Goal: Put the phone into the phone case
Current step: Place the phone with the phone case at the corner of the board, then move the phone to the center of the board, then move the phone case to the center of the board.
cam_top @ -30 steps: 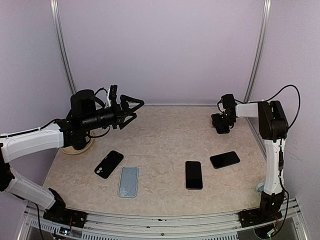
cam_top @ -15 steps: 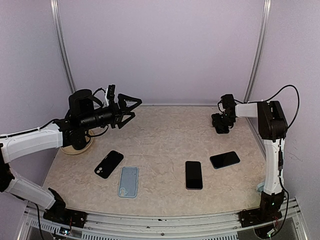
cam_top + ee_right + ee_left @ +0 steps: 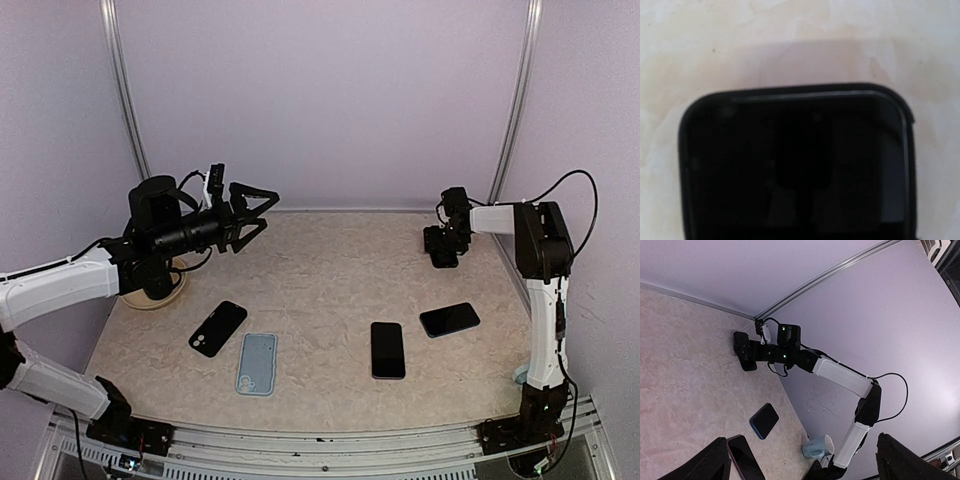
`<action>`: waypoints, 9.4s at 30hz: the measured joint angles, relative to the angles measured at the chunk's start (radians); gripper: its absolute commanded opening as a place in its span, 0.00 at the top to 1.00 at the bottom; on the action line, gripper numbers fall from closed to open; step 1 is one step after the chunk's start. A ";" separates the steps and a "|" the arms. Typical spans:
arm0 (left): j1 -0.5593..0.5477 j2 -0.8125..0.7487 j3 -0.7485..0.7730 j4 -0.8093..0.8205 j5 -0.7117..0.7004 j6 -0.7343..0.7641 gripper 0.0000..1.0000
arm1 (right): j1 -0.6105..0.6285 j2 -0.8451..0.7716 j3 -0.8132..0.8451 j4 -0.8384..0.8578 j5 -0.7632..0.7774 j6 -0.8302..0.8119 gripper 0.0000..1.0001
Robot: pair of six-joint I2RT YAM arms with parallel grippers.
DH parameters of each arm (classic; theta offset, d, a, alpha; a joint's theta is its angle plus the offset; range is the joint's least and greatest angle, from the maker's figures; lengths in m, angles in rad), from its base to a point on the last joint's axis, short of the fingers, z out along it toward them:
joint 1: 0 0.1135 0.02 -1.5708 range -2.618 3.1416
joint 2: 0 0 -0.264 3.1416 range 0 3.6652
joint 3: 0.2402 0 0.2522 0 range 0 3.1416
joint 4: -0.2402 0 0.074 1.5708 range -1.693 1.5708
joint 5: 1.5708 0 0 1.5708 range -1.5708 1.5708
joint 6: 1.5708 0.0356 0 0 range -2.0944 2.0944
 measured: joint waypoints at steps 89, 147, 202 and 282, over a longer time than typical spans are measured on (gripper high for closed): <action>0.004 0.313 0.011 -0.232 -0.131 0.129 0.01 | 0.372 -0.572 -0.499 -0.527 0.168 -0.296 0.00; 0.004 0.326 -0.020 -0.208 -0.126 0.124 0.01 | 0.215 -0.416 -0.483 -0.341 -0.070 -0.531 0.00; 0.006 0.315 -0.042 -0.208 -0.130 0.106 0.01 | 0.343 -0.076 -0.020 -0.306 -0.280 -0.654 0.25; -0.023 0.599 0.167 -0.335 -0.072 0.039 0.13 | 0.476 -0.373 -0.141 -0.127 -0.213 -0.582 0.00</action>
